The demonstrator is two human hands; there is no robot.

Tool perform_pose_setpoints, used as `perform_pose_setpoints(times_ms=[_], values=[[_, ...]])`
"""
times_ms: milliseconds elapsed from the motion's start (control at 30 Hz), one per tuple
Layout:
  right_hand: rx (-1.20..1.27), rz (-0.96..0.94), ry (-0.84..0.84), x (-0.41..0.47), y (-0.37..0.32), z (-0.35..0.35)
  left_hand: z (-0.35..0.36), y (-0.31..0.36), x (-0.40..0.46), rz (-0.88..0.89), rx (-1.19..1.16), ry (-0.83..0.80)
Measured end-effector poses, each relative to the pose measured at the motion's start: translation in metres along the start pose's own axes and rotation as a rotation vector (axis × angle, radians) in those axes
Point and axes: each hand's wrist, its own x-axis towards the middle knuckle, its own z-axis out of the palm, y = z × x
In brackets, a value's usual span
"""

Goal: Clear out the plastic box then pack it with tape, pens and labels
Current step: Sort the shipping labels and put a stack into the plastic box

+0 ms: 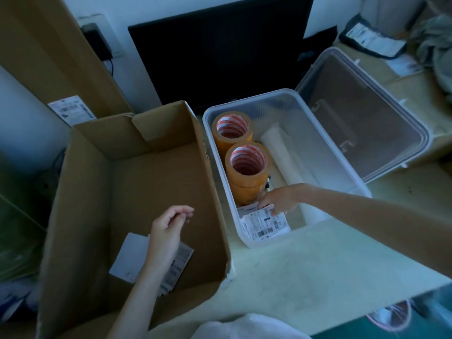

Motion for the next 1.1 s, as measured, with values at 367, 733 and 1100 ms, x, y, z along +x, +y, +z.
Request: perform_pose_setpoints(times_ms=[367, 733, 1100], values=[[0.526, -0.161, 0.204, -0.059, -0.010, -0.005, -0.004, -0.003, 0.000, 0.014, 0.013, -0.037], [1.105, -0.476, 0.742, -0.104, -0.100, 0.006, -0.038, -0.011, -0.005, 0.040, 0.136, -0.013], [1.091, -0.510, 0.685, -0.060, -0.186, 0.027, -0.050, -0.077, 0.029, -0.204, 0.915, -0.368]])
